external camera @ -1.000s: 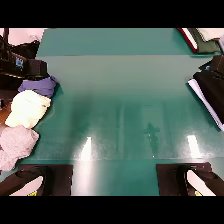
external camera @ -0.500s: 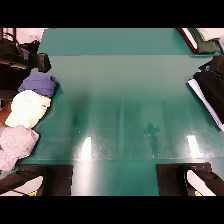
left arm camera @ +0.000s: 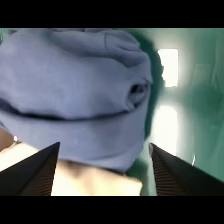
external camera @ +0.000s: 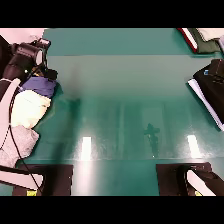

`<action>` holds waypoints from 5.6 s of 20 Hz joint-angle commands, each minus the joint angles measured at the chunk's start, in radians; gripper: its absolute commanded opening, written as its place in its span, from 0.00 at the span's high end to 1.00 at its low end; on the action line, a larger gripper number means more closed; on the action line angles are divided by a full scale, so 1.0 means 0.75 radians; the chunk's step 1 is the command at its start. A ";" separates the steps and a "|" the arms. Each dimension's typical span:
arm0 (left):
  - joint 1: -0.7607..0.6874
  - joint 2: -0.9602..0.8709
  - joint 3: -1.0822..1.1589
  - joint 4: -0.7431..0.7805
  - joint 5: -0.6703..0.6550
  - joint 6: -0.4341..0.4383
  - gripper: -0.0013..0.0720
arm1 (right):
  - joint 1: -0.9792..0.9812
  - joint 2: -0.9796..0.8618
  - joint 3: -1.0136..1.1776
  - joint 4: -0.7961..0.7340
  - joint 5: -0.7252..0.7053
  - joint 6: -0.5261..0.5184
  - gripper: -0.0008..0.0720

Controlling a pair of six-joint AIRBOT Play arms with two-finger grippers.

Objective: Fold the shirts.

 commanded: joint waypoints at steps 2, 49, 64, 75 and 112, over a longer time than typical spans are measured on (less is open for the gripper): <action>0.084 -0.113 -0.002 -0.023 0.119 -0.047 0.10 | 0.001 0.001 -0.001 -0.001 0.007 0.001 0.96; -0.588 0.445 -0.386 -0.987 -0.341 0.248 0.01 | 0.001 0.224 0.121 0.038 -0.077 0.001 0.96; -0.584 0.663 -1.161 -1.163 0.144 0.214 0.67 | 0.001 0.001 0.222 0.048 0.056 0.000 0.96; -0.584 0.904 -0.687 -0.549 -0.272 0.107 0.94 | 0.462 -0.022 -0.377 0.048 -0.127 -0.095 0.17; -0.584 0.938 0.465 -0.850 -0.424 0.005 0.94 | -0.217 0.485 0.303 -0.034 0.131 0.011 0.96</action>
